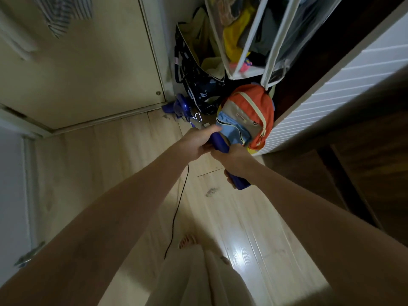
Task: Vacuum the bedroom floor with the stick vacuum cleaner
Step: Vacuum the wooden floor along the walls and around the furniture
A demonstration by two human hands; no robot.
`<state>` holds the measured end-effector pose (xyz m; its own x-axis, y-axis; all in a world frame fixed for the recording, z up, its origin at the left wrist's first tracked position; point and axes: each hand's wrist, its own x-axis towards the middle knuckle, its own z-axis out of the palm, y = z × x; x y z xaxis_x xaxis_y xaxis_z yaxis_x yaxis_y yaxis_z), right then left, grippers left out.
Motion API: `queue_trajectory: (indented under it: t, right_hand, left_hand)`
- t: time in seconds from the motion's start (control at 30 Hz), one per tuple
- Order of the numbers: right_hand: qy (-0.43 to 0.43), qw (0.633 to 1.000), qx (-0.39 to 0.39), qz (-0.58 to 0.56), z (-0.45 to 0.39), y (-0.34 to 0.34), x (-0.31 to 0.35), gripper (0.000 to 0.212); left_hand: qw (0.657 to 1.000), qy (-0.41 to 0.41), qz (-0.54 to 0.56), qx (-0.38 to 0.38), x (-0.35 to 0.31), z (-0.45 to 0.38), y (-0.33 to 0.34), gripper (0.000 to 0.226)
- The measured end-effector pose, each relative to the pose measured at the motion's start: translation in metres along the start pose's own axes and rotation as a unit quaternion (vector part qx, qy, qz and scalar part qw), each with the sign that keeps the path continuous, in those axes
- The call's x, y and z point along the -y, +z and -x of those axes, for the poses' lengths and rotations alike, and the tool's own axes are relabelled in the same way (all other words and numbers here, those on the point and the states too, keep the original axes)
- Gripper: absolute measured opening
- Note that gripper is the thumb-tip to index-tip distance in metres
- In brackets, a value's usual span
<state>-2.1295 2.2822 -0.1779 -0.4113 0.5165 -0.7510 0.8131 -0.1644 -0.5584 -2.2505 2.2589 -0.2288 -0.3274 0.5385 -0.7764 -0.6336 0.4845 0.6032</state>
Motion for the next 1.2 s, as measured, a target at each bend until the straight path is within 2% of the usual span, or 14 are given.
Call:
queue_trajectory:
  t: [0.4,0.57,0.67,0.87,1.2]
  right_hand:
    - [0.012,0.999,-0.018,0.028,-0.002,0.009,-0.03,0.032]
    - [0.002,0.999,-0.03,0.039,0.004,0.022,-0.037,0.031]
    - [0.006,0.999,-0.025,0.033,0.015,0.031,-0.041,0.032]
    - [0.038,0.999,-0.014,0.024,0.065,0.044,-0.072,0.033]
    - [0.019,0.999,0.015,0.026,0.191,0.048,-0.155,0.028]
  left_hand:
    - [1.0,-0.011,-0.02,0.018,0.026,-0.001,0.004,0.032]
    - [1.0,-0.017,0.003,0.019,0.035,0.01,-0.002,0.018]
    - [1.0,-0.017,0.015,0.013,0.043,0.024,-0.008,0.018]
    - [0.999,-0.032,0.021,0.022,0.083,0.065,-0.005,0.022]
    - [1.0,-0.019,0.016,0.001,0.182,0.174,0.03,0.014]
